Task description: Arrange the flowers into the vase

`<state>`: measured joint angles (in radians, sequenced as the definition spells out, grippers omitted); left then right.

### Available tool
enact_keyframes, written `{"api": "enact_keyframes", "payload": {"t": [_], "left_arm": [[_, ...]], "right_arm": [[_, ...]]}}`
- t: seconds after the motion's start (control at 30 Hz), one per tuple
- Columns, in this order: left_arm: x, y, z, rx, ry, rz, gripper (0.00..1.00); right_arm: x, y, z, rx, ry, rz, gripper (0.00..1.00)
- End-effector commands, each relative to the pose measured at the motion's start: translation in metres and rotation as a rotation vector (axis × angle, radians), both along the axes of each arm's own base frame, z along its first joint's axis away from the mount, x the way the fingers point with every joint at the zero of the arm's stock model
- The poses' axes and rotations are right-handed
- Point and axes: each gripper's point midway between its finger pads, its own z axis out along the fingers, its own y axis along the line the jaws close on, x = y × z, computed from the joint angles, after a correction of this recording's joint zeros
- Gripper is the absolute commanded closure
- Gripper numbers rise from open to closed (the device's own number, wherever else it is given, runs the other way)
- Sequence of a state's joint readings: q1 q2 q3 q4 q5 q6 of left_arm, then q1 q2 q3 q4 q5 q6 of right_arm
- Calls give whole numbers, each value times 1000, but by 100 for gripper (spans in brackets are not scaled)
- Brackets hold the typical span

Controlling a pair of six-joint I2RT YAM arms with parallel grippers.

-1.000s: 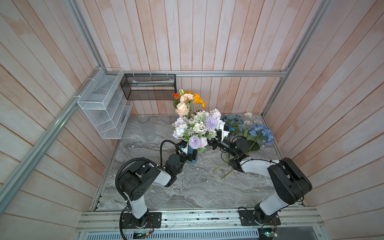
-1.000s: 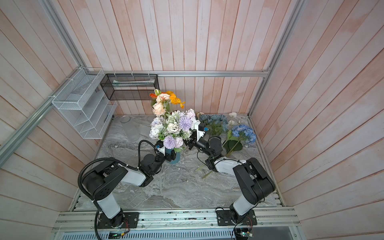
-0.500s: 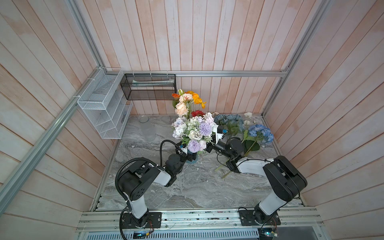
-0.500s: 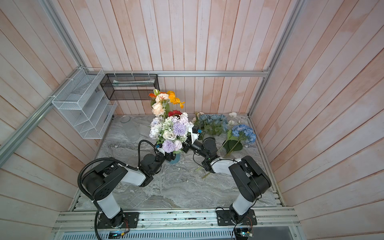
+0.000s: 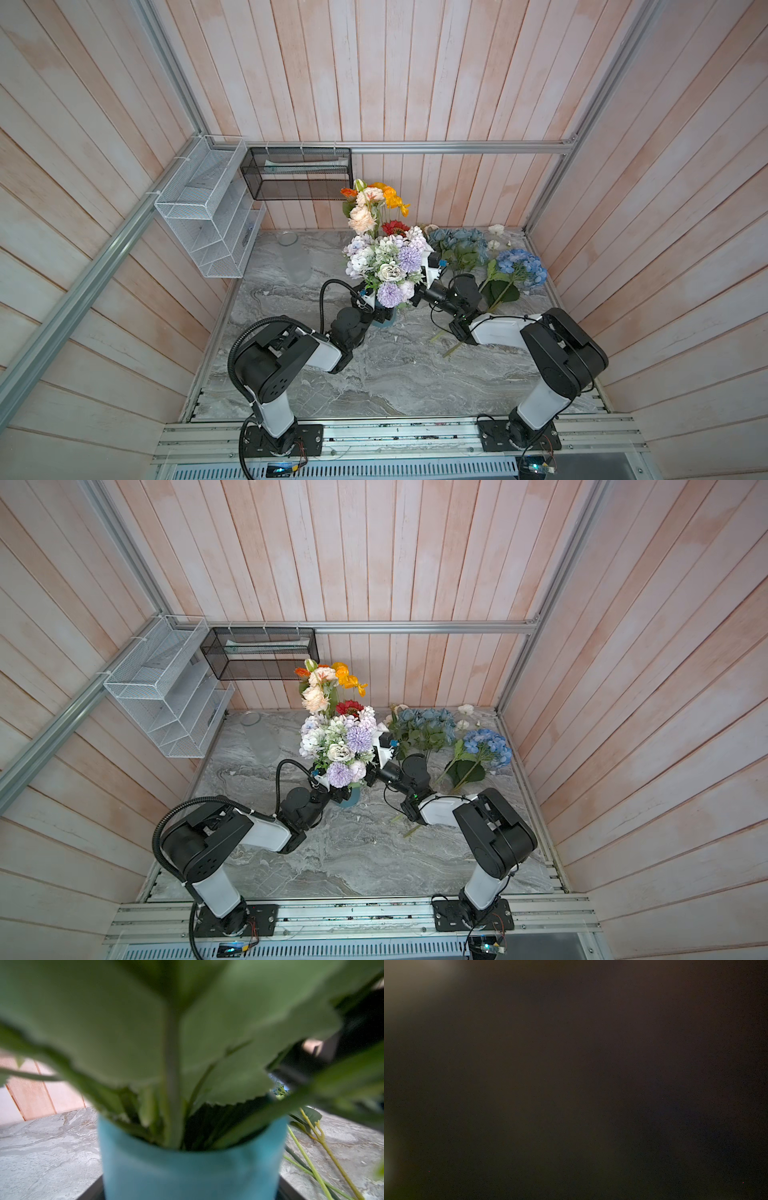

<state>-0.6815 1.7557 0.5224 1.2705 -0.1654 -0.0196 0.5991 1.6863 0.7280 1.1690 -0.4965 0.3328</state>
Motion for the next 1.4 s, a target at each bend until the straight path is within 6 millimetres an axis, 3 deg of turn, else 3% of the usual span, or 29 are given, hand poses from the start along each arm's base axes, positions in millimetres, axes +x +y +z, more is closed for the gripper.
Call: {"api": "enact_keyframes", "payload": {"t": [0.0, 0.27, 0.53, 0.6, 0.67, 0.7, 0.73, 0.9, 1.07, 1.2, 1.37], "left_arm": [[6, 6, 15, -16, -35, 44, 34], [7, 7, 14, -15, -33, 54, 34], [5, 6, 15, -9, -33, 45, 31], [5, 7, 16, -11, -32, 44, 26], [3, 6, 17, -10, -28, 38, 14], [2, 6, 17, -7, -27, 36, 3], [2, 6, 17, -3, -23, 34, 0], [-12, 6, 16, 18, 2, -1, 0], [-26, 14, 5, 42, 82, -12, 0], [-43, 36, -4, 6, 151, 26, 0], [-56, 70, -9, -15, 196, 131, 0]], "right_arm": [[-7, -1, -14, -72, 40, 6, 66], [-28, -24, -31, -143, 93, -5, 45], [-49, -58, -44, -267, 112, -67, 35], [-50, -66, -48, -287, 119, -102, 32], [-51, -72, -50, -290, 120, -129, 20], [-51, -75, -50, -282, 119, -142, 11], [-51, -78, -49, -269, 117, -150, 2], [-47, -93, -31, -155, 79, -219, 2], [-45, -84, -28, -167, 78, -151, 2], [-48, -75, -25, -111, 40, -152, 2], [-49, -40, -25, -113, -3, -121, 2]]}}
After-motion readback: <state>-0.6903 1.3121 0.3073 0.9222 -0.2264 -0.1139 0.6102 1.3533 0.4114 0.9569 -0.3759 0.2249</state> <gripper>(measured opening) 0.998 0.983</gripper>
